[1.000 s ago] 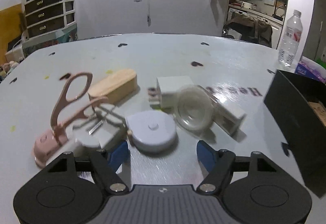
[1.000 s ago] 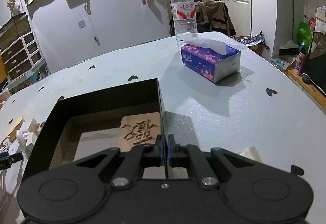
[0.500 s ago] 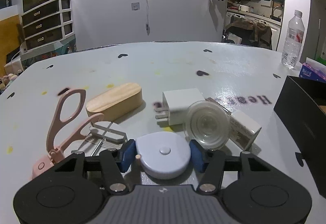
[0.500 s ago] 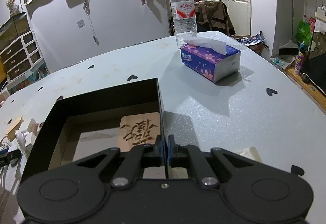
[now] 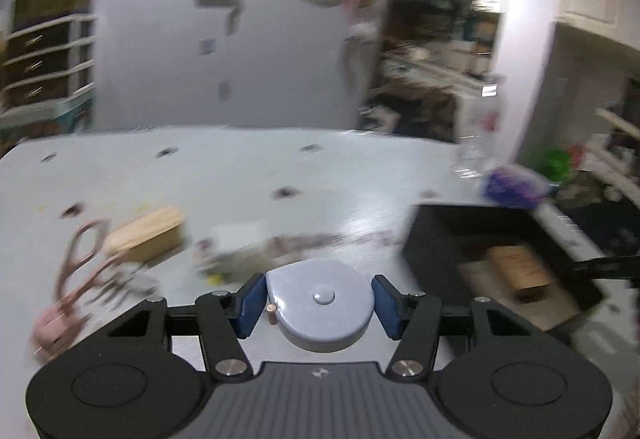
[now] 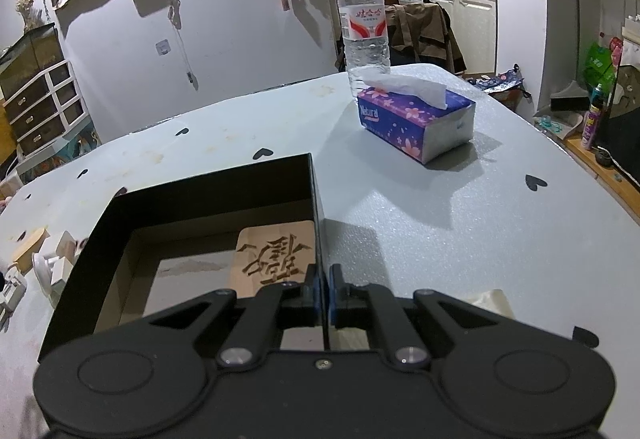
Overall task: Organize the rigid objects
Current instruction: 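Carry the tape measure with the left tool into the black box and release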
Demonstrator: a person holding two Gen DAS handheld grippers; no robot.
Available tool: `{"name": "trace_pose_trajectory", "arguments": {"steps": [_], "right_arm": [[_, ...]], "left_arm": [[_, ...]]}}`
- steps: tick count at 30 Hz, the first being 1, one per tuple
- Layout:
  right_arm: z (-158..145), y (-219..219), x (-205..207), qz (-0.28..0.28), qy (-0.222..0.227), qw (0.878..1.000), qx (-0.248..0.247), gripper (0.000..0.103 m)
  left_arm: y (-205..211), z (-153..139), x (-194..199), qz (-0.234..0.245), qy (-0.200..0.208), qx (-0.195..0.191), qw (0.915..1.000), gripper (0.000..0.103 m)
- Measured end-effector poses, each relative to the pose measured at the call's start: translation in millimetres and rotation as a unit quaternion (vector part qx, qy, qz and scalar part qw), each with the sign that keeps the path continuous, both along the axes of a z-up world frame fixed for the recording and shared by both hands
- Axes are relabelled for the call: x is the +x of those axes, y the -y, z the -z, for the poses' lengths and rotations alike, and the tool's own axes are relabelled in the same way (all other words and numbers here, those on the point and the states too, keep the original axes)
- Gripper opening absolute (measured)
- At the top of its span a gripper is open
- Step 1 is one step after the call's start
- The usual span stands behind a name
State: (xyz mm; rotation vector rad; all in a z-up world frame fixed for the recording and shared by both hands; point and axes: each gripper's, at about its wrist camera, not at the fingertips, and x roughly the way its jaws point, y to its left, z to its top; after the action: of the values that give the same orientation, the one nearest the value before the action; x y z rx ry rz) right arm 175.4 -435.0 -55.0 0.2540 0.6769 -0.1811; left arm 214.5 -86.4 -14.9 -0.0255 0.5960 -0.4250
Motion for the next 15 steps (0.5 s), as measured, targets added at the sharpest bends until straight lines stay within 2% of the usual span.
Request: {"name": "trace_pose_trajectory", "arguments": {"steps": [4, 7, 11, 15], "right_arm": [[0, 0, 0, -0.003, 0.000, 1.000, 0.000, 0.005], [0, 1, 0, -0.006, 0.000, 1.000, 0.002, 0.005], [0, 5, 0, -0.011, -0.001, 1.000, 0.012, 0.006], [-1, 7, 1, -0.015, -0.003, 1.000, 0.017, 0.006]], "left_arm": [[43, -15, -4, 0.077, 0.005, -0.011, 0.9970, 0.058], [83, -17, -1, 0.129, -0.009, -0.015, 0.9915, 0.058], [133, -9, 4, 0.183, -0.031, 0.000, 0.9826, 0.058], [171, 10, 11, 0.216, -0.064, 0.024, 0.9741, 0.058]]}}
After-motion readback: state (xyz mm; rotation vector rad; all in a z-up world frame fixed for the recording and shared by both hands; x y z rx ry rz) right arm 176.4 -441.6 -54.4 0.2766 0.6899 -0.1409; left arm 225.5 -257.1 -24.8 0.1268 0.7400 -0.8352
